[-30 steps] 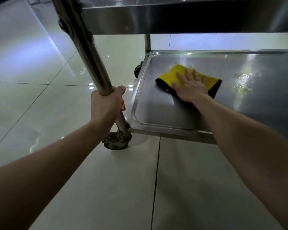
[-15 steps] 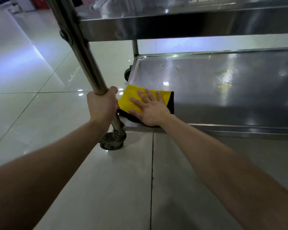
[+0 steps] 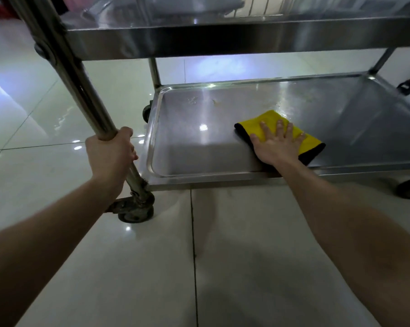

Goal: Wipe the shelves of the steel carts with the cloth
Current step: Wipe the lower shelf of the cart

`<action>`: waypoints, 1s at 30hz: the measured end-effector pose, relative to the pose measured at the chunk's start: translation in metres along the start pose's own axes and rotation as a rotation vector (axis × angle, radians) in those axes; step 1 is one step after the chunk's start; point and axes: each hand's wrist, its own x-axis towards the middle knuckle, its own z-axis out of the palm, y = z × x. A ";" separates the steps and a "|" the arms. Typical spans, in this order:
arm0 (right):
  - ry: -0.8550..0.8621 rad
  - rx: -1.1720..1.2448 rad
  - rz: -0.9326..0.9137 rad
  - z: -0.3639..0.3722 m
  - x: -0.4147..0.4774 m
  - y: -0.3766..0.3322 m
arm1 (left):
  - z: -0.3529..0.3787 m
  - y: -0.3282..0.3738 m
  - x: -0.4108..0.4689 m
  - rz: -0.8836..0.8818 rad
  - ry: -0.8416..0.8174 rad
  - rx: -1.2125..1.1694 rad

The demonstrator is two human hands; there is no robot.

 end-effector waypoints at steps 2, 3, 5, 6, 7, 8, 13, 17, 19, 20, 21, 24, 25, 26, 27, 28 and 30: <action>0.003 -0.003 -0.009 0.003 0.005 -0.026 | 0.000 0.000 0.001 0.010 -0.004 0.001; -0.003 -0.010 -0.041 0.004 0.008 -0.042 | 0.000 -0.001 0.001 0.017 -0.010 0.006; -0.031 -0.032 -0.142 0.007 0.012 -0.083 | -0.001 -0.002 -0.001 0.030 -0.021 0.022; -0.046 -0.038 -0.202 0.009 0.011 -0.107 | -0.002 -0.003 -0.002 0.034 -0.023 0.029; -0.060 -0.040 -0.270 0.011 0.008 -0.132 | -0.003 -0.003 -0.002 0.037 -0.024 0.032; -0.071 -0.042 -0.346 0.014 0.003 -0.155 | -0.004 -0.003 -0.003 0.038 -0.027 0.034; -0.100 -0.081 -0.710 0.029 -0.045 -0.222 | -0.004 -0.001 -0.004 0.009 -0.001 0.050; -0.163 -0.122 -0.919 0.028 -0.066 -0.201 | -0.005 0.003 -0.006 -0.029 -0.017 0.035; -0.199 -0.139 -1.009 0.022 -0.072 -0.174 | -0.006 0.006 -0.007 -0.030 -0.033 0.052; -0.228 -0.147 -1.040 0.017 -0.073 -0.159 | -0.007 0.007 -0.007 -0.027 -0.041 0.061; -0.258 -0.162 -1.065 0.010 -0.072 -0.143 | -0.007 0.007 -0.007 -0.024 -0.047 0.066; -0.324 -0.238 -1.085 -0.012 -0.065 -0.097 | -0.007 0.007 -0.007 -0.015 -0.037 0.073; -0.333 -0.260 -1.068 -0.018 -0.061 -0.082 | -0.006 0.006 -0.006 -0.018 -0.003 0.103; -0.338 -0.276 -1.043 -0.023 -0.058 -0.068 | -0.004 0.005 -0.005 -0.024 0.048 0.149; -0.338 -0.285 -1.016 -0.026 -0.056 -0.056 | -0.001 0.002 -0.006 -0.033 0.115 0.201; -0.335 -0.287 -0.993 -0.027 -0.054 -0.047 | -0.001 -0.001 -0.010 -0.059 0.187 0.253; -0.334 -0.254 -0.949 -0.027 -0.056 -0.036 | -0.005 -0.008 -0.029 -0.129 0.277 0.365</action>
